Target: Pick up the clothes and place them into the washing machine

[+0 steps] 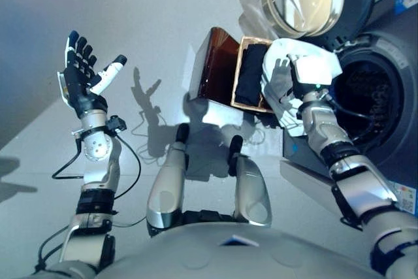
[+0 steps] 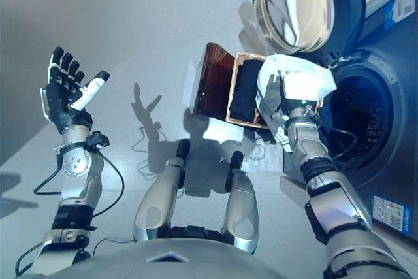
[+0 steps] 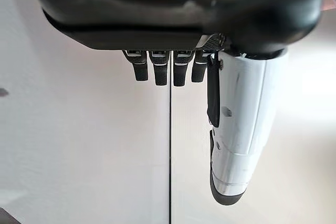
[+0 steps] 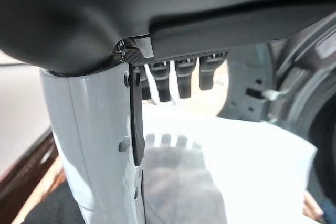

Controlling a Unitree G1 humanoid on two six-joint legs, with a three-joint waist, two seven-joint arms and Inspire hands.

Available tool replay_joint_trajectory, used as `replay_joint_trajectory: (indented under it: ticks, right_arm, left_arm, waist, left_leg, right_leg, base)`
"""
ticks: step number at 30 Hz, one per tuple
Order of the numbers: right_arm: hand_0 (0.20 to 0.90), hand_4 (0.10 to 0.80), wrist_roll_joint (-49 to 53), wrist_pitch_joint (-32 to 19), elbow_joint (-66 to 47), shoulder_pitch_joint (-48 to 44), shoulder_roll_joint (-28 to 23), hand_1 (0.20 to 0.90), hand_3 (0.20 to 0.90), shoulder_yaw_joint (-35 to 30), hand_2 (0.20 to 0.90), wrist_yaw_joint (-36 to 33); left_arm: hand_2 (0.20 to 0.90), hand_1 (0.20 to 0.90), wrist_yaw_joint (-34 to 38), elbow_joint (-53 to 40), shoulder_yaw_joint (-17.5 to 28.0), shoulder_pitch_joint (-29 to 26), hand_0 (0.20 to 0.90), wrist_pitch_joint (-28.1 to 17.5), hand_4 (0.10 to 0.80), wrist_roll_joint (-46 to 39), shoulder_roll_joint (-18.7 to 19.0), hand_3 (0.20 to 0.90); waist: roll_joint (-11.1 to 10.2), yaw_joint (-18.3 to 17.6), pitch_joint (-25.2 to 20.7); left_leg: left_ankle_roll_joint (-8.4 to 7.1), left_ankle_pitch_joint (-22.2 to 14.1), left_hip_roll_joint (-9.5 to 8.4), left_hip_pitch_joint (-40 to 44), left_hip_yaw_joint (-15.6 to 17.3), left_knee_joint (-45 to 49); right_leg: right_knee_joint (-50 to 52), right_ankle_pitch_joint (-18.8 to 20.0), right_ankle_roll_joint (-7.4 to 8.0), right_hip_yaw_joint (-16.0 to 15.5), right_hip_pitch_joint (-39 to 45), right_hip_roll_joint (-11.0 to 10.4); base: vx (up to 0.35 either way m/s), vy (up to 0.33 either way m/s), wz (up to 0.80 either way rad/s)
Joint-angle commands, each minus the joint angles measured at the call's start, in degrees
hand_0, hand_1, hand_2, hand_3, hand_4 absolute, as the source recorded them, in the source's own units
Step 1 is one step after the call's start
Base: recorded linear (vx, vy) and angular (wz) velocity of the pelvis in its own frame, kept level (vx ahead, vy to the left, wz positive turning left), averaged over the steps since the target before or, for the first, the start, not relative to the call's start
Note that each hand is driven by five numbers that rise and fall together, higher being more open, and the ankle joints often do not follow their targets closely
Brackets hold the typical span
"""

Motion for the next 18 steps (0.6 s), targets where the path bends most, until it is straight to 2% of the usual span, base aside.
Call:
replay_joint_trajectory:
  ticks: [1, 11, 18]
  right_arm:
    - [0.900, 0.800, 1.8, 2.9, -0.5, -4.6, -3.8, 0.900, 0.900, 1.1, 0.900, -4.7]
    - [0.900, 0.800, 8.1, 5.1, 12.2, -14.4, -6.0, 0.900, 0.900, 2.8, 0.900, -5.3]
    - [0.900, 0.800, 9.6, 5.1, 20.6, -17.1, -7.0, 0.900, 0.900, 5.6, 0.900, -4.3]
  left_arm:
    - [0.900, 0.900, 1.5, -9.0, 2.7, 0.0, 0.900, -5.6, 0.800, 0.7, 3.2, 0.900]
    - [0.900, 0.900, 3.5, -10.2, 2.9, -0.3, 0.900, -4.9, 0.800, 1.7, 3.8, 0.900]
    - [0.900, 0.900, 3.4, -11.1, 2.3, 0.3, 0.900, -4.6, 0.800, 2.1, 4.3, 0.900]
  waist:
    - [0.8, -0.6, -4.9]
    - [2.3, -0.3, -2.1]
    - [3.8, 0.2, -0.8]
  left_leg:
    - [-0.35, -5.5, -1.42, -4.3, 1.0, 6.9]
    - [-0.56, -6.4, -2.01, -10.1, 1.3, 10.4]
    - [-0.40, -6.0, -2.78, -11.5, 1.6, 10.4]
  right_leg:
    - [2.1, -0.2, 0.45, -0.6, -4.1, 0.6]
    - [6.3, -1.4, -0.28, -0.2, -10.0, 0.7]
    - [6.9, -1.3, -0.54, 0.1, -11.7, 0.6]
  base:
    - [0.000, 0.000, 0.00]
    - [-0.013, 0.010, 0.00]
    - [-0.020, 0.018, -0.02]
